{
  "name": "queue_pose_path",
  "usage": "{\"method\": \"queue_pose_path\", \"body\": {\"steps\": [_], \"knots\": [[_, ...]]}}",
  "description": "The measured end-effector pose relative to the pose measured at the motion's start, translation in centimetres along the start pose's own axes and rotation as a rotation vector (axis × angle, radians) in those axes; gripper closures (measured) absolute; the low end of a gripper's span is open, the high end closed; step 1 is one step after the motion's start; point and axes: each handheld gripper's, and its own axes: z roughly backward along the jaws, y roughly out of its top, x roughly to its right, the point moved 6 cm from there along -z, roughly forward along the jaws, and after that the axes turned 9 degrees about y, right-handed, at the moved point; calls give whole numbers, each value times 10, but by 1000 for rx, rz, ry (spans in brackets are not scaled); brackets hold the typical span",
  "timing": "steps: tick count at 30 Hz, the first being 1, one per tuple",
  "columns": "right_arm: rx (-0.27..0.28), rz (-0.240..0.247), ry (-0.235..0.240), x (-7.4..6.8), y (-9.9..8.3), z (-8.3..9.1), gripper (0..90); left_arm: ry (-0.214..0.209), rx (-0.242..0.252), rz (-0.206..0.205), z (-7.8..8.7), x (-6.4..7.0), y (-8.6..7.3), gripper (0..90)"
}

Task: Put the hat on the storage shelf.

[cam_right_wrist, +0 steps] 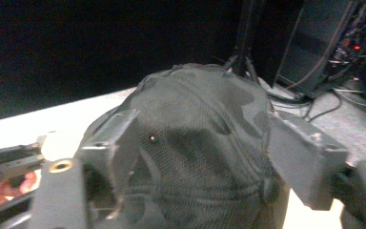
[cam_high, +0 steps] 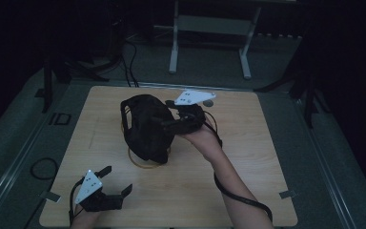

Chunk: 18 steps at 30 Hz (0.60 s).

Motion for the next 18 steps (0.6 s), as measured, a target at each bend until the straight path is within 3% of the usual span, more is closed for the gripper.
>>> {"method": "queue_pose_path", "body": {"steps": [3,9,18], "knots": [[-5,-18,18,2,-5,4,138,-2,-1,-3,0,1,0,17],[-4,-27,12,4,-19,13,134,-7,-2,-3,0,3,-1,17],[-20,1,-24,7,-39,25,134,-6,-7,-5,-1,3,-2,17]]}}
